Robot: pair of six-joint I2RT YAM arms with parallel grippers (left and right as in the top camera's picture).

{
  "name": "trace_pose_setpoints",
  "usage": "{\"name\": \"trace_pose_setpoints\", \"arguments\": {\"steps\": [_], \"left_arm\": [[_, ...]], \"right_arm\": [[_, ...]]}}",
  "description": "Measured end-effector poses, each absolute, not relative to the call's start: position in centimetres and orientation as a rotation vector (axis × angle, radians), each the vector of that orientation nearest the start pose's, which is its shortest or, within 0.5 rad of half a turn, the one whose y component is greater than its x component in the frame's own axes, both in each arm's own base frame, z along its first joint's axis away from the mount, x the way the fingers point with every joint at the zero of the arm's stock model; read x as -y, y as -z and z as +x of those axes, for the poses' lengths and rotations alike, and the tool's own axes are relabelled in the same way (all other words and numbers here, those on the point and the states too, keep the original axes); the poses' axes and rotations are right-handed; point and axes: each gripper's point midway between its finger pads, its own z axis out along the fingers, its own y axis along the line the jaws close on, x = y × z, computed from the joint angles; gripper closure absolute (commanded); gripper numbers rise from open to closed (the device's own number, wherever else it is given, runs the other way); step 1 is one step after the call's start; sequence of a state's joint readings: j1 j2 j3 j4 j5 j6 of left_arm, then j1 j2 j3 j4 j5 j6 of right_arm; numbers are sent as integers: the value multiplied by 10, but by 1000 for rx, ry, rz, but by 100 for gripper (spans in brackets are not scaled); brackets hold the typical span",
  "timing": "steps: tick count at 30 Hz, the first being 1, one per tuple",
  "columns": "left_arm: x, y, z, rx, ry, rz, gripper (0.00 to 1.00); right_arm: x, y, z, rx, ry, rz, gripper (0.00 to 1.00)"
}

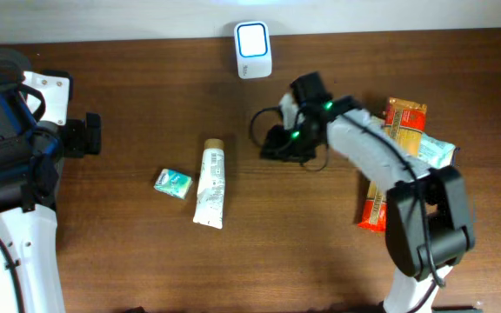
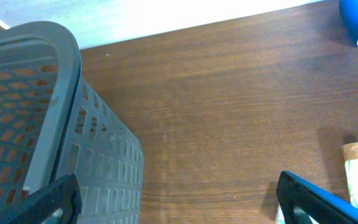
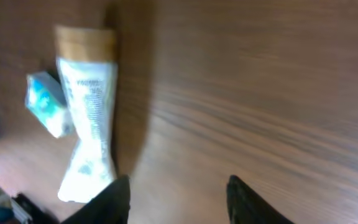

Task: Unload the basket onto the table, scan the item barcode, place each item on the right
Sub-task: 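Reach the right gripper to the white tube and grasp it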

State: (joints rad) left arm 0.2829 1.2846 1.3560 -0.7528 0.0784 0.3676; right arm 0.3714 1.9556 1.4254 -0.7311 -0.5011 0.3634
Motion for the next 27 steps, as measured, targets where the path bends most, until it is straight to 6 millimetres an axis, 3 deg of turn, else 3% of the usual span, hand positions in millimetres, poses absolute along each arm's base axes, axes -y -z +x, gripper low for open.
{"name": "trace_pose_setpoints", "arguments": {"steps": [6,9,12,13,15,21,23,27], "left_arm": [[-92,-290,365,-2258,-261,138,1],[-92,-290,365,-2258,-261,138,1],[-92,-290,365,-2259,-260,138,1],[-92,-290,365,-2259,-260,138,1],[-92,-290,365,-2258,-260,138,1],[-92,-290,365,-2259,-260,138,1],[-92,-290,365,-2258,-260,138,1],[-92,-290,365,-2259,-260,138,1]], "right_arm": [[-315,-44,335,-2811,-1042,-174,59],[-342,-40,324,-2799,-1082,-182,67],[-352,-21,317,-2840,-1088,-153,77],[-352,-16,316,-2853,-1093,-136,80],[-353,-17,316,-2855,-1104,-117,96],[-352,-24,314,-2856,-1107,-164,96],[-330,-31,310,-2926,-951,-166,96],[-269,-53,309,-3061,-407,-244,96]]}}
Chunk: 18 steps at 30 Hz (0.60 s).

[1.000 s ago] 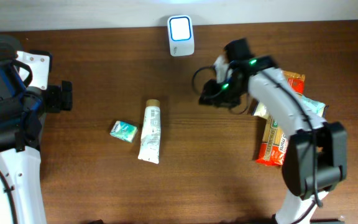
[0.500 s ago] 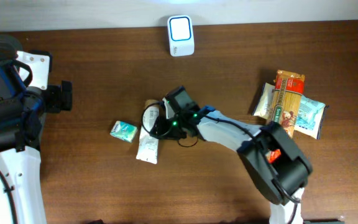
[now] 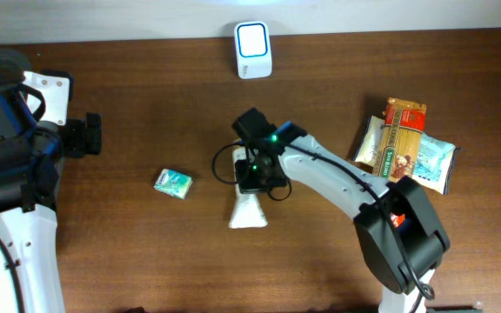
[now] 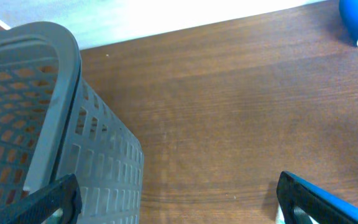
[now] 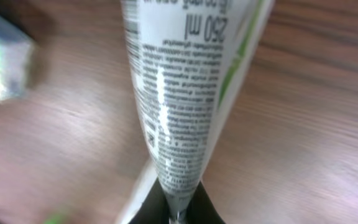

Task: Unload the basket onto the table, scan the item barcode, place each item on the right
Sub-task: 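Reach the right gripper to the white tube and grasp it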

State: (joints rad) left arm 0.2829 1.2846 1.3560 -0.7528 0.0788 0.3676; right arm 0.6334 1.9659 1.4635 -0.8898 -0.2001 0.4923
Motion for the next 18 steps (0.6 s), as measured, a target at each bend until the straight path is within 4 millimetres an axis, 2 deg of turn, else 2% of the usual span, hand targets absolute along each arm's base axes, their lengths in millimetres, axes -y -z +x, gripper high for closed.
{"name": "trace_pose_setpoints", "arguments": {"steps": [3,7,8,9,13,18], "left_arm": [[-92,-290,365,-2258,-260,138,1],[-92,-290,365,-2258,-260,138,1],[-92,-290,365,-2258,-260,138,1],[-92,-290,365,-2259,-260,138,1],[-92,-290,365,-2258,-260,138,1],[-92,-290,365,-2259,-260,138,1]], "right_arm": [[-236,-69,320,-3022,-100,-326,96],[-215,-60,319,-3033,86,-375,96],[-213,-43,317,-3064,133,-393,82],[-214,-36,318,-3067,165,-409,65],[-226,-36,314,-3040,192,-505,50],[-233,-36,312,-3019,186,-592,37]]}}
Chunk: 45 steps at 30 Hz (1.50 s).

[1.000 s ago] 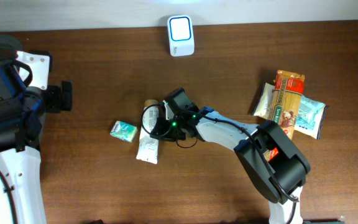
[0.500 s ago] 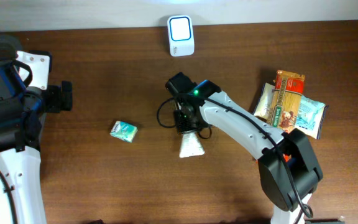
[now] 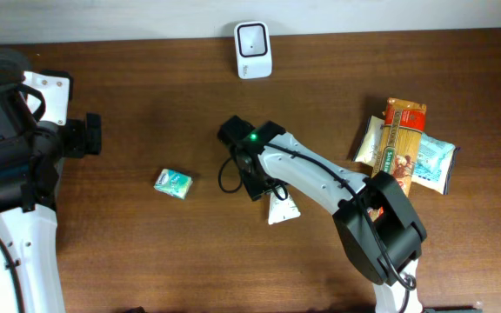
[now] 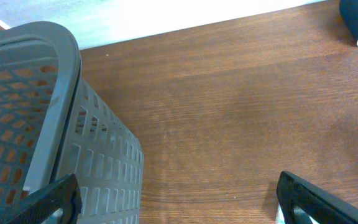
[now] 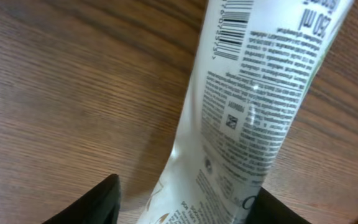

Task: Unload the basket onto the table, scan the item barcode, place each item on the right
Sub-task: 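Reach the right gripper to the white tube and grasp it, then lift the white tube and carry it toward the scanner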

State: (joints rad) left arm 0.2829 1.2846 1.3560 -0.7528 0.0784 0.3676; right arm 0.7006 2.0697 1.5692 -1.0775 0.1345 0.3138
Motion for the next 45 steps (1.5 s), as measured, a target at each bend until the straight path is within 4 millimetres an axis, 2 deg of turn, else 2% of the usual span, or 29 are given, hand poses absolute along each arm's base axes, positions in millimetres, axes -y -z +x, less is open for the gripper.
{"name": "trace_pose_setpoints", "arguments": {"steps": [2,4,5,6,8,10,11,13,15,16,19,21,25,28,29,31,32,33,34,35,41,43,45], "left_arm": [[-92,-290,365,-2258,-260,138,1],[-92,-290,365,-2259,-260,138,1],[-92,-290,365,-2259,-260,138,1],[-92,-290,365,-2258,-260,138,1],[-92,-290,365,-2258,-260,138,1],[-92,-290,365,-2258,-260,138,1],[-92,-290,365,-2258,-261,138,1],[-92,-290,365,-2258,-260,138,1],[-92,-290,365,-2258,-260,138,1],[-92,-290,365,-2259,-260,138,1],[-92,-290,365,-2259,-260,138,1],[-92,-290,365,-2258,-260,138,1],[-92,-289,365,-2260,-261,138,1],[-92,-290,365,-2259,-260,138,1],[-92,-290,365,-2259,-260,138,1],[-92,-290,365,-2258,-260,138,1],[-92,-290,365,-2258,-261,138,1],[-92,-290,365,-2259,-260,138,1],[-92,-290,365,-2258,-260,138,1],[-92,-290,365,-2259,-260,138,1],[-92,-290,365,-2258,-260,138,1],[-92,-290,365,-2258,-260,138,1],[-92,-289,365,-2259,-260,138,1]], "right_arm": [[-237,-36,311,-3001,178,-651,35],[-244,-36,308,-2974,173,-740,24],[-250,-36,306,-2957,169,-793,15],[-258,-35,299,-2932,166,-885,12],[-264,-36,294,-2940,146,-921,11],[-266,-47,302,-2975,44,-869,11],[-262,-54,313,-2999,-36,-805,11],[-246,-63,334,-3040,-159,-664,7],[-223,-65,341,-3112,-259,-537,3],[-217,-67,342,-3138,-338,-496,1],[-233,-73,331,-3137,-648,-544,0],[-238,-67,323,-3143,-726,-565,1],[-239,-37,311,-3140,-788,-565,15],[-234,-17,301,-3161,-791,-547,34],[-235,-17,300,-3160,-805,-545,46],[-237,-18,300,-3157,-822,-533,59],[-238,-18,300,-3155,-834,-535,70],[-239,-19,299,-3158,-838,-529,85],[-238,-19,299,-3158,-837,-531,93],[-238,-19,300,-3154,-837,-538,96],[-236,-22,303,-3162,-826,-514,96],[-239,-32,309,-3134,-884,-521,96],[-248,-52,316,-3048,-1045,-581,96]]}}
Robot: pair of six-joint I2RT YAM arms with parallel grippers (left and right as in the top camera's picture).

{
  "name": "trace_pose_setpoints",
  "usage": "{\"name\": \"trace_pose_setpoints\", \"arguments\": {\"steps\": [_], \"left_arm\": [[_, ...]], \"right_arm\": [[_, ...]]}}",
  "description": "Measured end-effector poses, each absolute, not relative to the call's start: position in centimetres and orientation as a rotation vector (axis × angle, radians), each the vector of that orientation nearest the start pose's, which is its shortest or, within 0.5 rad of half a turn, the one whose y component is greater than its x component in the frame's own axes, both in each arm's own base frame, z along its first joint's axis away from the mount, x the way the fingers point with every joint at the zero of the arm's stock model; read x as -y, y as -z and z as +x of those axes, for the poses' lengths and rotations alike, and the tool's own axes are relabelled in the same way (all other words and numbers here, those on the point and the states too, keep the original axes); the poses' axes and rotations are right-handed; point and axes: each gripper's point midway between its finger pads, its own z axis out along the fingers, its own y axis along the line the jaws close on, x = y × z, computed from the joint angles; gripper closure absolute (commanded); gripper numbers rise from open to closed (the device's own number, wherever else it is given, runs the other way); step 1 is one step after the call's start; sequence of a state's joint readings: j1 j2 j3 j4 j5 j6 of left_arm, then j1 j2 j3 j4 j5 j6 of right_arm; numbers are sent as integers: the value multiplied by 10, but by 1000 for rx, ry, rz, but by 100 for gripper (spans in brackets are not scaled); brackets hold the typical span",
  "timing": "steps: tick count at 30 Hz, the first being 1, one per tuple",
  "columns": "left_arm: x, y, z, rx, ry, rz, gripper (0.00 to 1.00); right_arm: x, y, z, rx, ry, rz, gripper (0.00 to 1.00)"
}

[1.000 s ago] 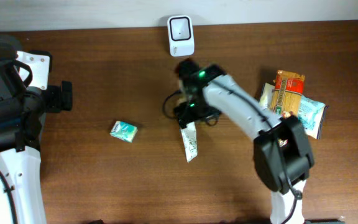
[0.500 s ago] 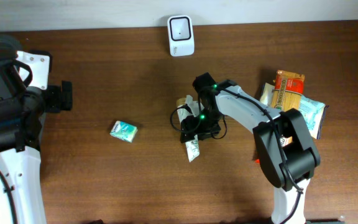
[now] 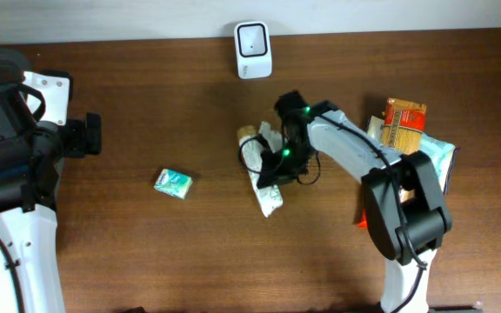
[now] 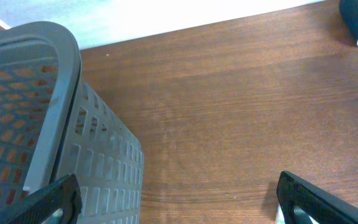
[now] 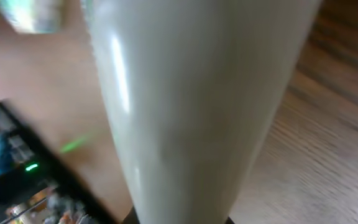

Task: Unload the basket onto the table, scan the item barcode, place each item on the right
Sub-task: 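Lift the white tube and carry it toward the scanner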

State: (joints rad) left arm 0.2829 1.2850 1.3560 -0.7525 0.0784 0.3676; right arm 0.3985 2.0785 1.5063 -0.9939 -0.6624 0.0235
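Observation:
The white tube [image 3: 261, 174] hangs over the table's middle, its tan cap [image 3: 249, 135] toward the scanner [image 3: 252, 39], whose screen is dark. My right gripper [image 3: 280, 163] is shut on the tube. In the right wrist view the tube [image 5: 191, 93] fills the frame with a plain white side and no barcode showing; the right gripper [image 5: 178, 219] is almost hidden under it. My left gripper [image 4: 179, 205] stands open at the far left, holding nothing.
A grey mesh basket [image 4: 36, 124] sits beside the left gripper. A small green box [image 3: 173, 183] lies left of the tube. Pasta and snack packets [image 3: 404, 139] are piled at the right.
The right arm has swung from the left of the tube to its right. The tube has turned, cap now toward the scanner. The wrist view showed its barcode side, now a blank side.
First the tube lay beside the green box, the right gripper open nearby and the scanner screen lit. Then the gripper was on the tube at mid-table. Then the barcode side faced the wrist camera and the screen was dark. Now the tube is held turned.

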Motion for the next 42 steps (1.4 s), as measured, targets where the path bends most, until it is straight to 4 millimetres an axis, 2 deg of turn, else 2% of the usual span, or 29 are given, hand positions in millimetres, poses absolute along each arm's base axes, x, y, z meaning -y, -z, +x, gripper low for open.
{"name": "trace_pose_setpoints", "arguments": {"steps": [3,5,8,14,17,22,27,37,39,42], "left_arm": [[-92,-290,365,-2259,-260,138,1],[-92,-290,365,-2259,-260,138,1],[-92,-290,365,-2258,-260,138,1],[-92,-290,365,-2259,-260,138,1],[-92,-290,365,-2258,-260,138,1],[-92,-290,365,-2259,-260,138,1],[-92,-290,365,-2259,-260,138,1],[-92,-290,365,-2259,-260,138,1],[-92,-290,365,-2258,-260,138,1],[-92,-290,365,-2259,-260,138,1]], "right_arm": [[-259,-100,324,-2806,-1353,-681,96],[-259,-133,327,-2644,-1509,-709,96],[-250,-177,338,-2398,-1710,-705,96],[-226,-206,354,-2193,-1857,-633,96],[-215,-215,362,-2123,-1873,-617,96],[-212,-227,368,-2035,-1878,-648,96],[-205,-228,372,-2032,-1869,-627,96],[-204,-225,374,-2068,-1855,-608,96],[-205,-214,382,-2216,-1728,-575,96],[-215,-205,399,-2479,-1323,-566,96]]}}
